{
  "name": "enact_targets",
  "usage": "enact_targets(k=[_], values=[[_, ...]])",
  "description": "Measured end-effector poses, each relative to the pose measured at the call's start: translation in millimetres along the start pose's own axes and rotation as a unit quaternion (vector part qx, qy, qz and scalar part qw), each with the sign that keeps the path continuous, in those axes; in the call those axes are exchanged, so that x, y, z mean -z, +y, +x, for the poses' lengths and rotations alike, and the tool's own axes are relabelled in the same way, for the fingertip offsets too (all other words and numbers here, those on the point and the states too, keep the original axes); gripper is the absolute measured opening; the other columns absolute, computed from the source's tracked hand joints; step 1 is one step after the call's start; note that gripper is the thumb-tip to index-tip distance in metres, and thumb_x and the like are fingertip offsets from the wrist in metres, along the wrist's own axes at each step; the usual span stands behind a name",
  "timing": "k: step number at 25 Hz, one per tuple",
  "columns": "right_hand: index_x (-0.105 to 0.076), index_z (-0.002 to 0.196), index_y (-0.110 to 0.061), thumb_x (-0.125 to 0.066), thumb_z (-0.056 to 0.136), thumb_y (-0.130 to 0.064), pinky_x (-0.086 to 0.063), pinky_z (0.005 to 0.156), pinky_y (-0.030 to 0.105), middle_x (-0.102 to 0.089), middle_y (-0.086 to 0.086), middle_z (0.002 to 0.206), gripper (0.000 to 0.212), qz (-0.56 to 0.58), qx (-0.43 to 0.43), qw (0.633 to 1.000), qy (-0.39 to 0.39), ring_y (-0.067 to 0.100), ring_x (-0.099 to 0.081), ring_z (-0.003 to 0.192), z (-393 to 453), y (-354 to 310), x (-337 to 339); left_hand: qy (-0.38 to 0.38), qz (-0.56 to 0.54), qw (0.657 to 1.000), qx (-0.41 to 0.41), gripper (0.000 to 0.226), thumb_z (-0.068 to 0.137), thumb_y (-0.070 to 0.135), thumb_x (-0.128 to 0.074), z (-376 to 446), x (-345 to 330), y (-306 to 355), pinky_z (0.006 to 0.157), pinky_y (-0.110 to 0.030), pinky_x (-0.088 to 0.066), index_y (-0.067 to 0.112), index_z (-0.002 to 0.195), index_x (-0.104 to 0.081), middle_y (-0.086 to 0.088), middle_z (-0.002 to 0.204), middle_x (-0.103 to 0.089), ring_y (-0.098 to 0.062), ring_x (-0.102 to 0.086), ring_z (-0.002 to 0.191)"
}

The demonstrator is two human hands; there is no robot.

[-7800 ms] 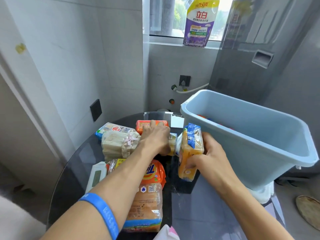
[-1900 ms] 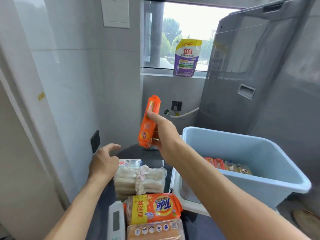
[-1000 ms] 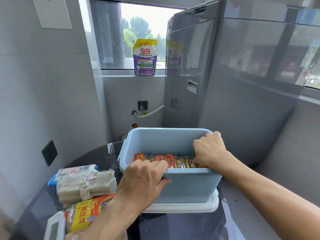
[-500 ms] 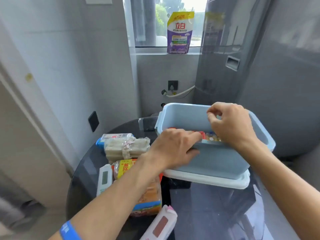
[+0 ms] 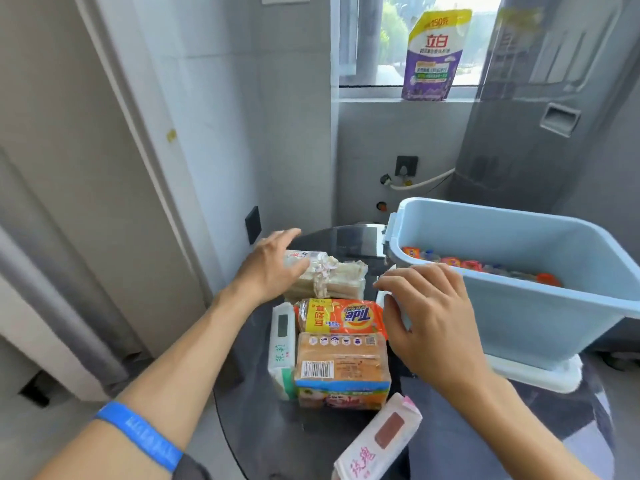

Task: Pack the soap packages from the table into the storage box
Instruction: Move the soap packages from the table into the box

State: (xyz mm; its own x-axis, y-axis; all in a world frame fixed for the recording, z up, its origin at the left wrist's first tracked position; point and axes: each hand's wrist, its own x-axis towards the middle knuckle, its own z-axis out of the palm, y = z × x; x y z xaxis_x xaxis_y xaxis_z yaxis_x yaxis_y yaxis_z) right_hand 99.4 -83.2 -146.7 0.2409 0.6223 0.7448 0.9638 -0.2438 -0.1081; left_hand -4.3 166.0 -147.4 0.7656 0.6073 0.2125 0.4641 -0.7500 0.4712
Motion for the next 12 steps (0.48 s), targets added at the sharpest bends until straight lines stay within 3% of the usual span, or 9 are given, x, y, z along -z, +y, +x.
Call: enact_targets(k=[3,5,9,11,12], values=[[-0.071,0.096,-0.019,-0.055,0.088,-0.022,-0.037,0.104,0.041,-0.072,-0.003,0.102,0.018,0.013,0.012,1.000,-0.021,0.024,-0.062,0.099,4.7,-7.0,-13.9,-0.086,0.014,0.996,0.034,0.070,0.092,0.051,-0.054,5.9,-10.8,-30.0,0.119,-0.040,-0.020,0.026,0.153,-0.031,-0.003,0.163,-0.025,-0.022,-0.021,0.149],[-0.070,0.094,-0.021,-0.056,0.087,-0.022,-0.035,0.108,0.042,-0.072,-0.005,0.102,0.016,0.013,0.014,1.000,-0.022,0.022,-0.061,0.102,4.7,-7.0,-19.9,-0.084,-0.068,0.993,0.041,0.065,0.090,0.051,-0.045,19.1,-14.2,-37.7,0.121,-0.040,-0.014,0.029,0.150,-0.038,-0.002,0.162,-0.028,-0.018,-0.019,0.149],[-0.070,0.091,-0.021,-0.067,0.083,-0.016,-0.031,0.112,0.038,-0.071,-0.007,0.102,0.011,0.020,0.019,0.999,-0.028,0.020,-0.062,0.101,5.5,1.4,-19.0,-0.078,-0.222,0.967,0.102,0.045,0.094,0.019,-0.042,35.1,-29.0,-54.3,0.115,-0.035,-0.029,0.028,0.136,-0.056,0.002,0.148,-0.050,-0.019,-0.039,0.139],[-0.071,0.090,-0.021,-0.068,0.082,-0.015,-0.032,0.111,0.038,-0.071,-0.007,0.101,0.010,0.018,0.021,0.999,-0.026,0.020,-0.062,0.098,6.2,2.8,-21.2,-0.090,-0.175,0.976,0.089,0.042,0.093,0.009,-0.052,39.4,-41.3,-67.4,0.107,-0.029,-0.036,0.029,0.128,-0.061,0.007,0.138,-0.055,-0.022,-0.046,0.131],[-0.071,0.090,-0.021,-0.068,0.082,-0.016,-0.033,0.110,0.039,-0.072,-0.007,0.101,0.010,0.014,0.021,0.999,-0.022,0.020,-0.062,0.097,6.5,2.4,-23.0,-0.093,-0.093,0.989,0.070,0.045,0.091,0.011,-0.058,42.5,-45.2,-73.0,0.106,-0.030,-0.035,0.027,0.134,-0.057,0.004,0.141,-0.052,-0.024,-0.046,0.131]])
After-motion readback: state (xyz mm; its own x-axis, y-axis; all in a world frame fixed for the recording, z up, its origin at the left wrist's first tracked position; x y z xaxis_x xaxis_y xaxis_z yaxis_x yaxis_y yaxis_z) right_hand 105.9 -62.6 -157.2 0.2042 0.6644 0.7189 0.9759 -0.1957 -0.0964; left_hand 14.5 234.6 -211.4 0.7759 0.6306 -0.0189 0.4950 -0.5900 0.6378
